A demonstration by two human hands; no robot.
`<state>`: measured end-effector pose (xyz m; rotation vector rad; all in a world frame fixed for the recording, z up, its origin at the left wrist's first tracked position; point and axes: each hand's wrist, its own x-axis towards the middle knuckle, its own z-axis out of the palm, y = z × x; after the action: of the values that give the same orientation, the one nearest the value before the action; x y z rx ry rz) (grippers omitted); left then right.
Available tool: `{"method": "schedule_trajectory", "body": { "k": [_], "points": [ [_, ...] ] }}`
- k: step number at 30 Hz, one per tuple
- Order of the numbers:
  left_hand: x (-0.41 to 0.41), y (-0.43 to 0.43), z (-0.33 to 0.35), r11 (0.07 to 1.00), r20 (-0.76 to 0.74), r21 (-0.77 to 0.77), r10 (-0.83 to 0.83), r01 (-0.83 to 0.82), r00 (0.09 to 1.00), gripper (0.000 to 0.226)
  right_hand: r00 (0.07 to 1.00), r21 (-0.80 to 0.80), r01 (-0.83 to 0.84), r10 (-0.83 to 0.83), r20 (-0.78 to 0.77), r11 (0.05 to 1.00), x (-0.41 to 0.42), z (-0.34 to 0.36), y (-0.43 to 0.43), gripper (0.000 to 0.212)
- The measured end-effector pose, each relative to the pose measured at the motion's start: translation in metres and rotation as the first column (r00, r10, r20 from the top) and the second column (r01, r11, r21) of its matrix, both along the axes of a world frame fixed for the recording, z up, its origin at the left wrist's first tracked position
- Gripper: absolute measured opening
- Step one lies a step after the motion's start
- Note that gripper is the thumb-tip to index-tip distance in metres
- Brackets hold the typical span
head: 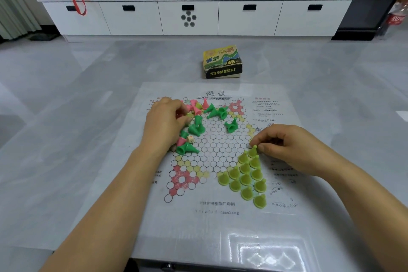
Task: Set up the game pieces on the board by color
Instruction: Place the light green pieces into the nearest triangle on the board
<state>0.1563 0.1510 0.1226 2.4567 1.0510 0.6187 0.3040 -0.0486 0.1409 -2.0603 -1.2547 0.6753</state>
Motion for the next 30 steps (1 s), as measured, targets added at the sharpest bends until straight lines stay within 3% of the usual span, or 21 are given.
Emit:
{"method": "schedule_trajectory", "body": {
  "k": [5,8,11,16,19,30],
  "points": [
    [-0.005,-0.005,0.009,0.999,0.194,-0.033,0.015,-0.009,0.981,0.010,1.000,0.002,0.001,-0.001,-0.002,1.000,0.001,-0.001,0.001,0.018],
    [-0.007,-0.013,0.019,0.994,0.275,-0.071,-0.058,0.080,0.960,0.007,1.000,0.002,0.002,-0.002,0.002,1.000,0.001,-0.001,0.001,0.020],
    [-0.007,-0.028,0.026,0.962,0.232,-0.076,-0.240,0.264,0.943,0.025,1.000,0.000,0.005,-0.005,0.002,1.000,0.001,-0.002,0.002,0.019],
    [-0.007,-0.049,0.021,0.858,0.097,-0.184,-0.470,0.480,0.877,0.014,1.000,-0.011,0.006,-0.006,0.022,1.000,0.002,-0.002,0.002,0.015],
    [-0.008,-0.051,0.012,0.829,0.076,-0.242,-0.501,0.503,0.862,0.010,0.999,-0.013,0.002,-0.001,0.033,1.000,0.001,-0.002,0.002,0.015],
    [-0.015,-0.044,0.011,0.847,-0.034,-0.136,-0.522,0.514,0.852,0.017,1.000,-0.006,0.001,-0.001,0.018,1.000,0.002,-0.003,0.000,0.015]
  ]
}}
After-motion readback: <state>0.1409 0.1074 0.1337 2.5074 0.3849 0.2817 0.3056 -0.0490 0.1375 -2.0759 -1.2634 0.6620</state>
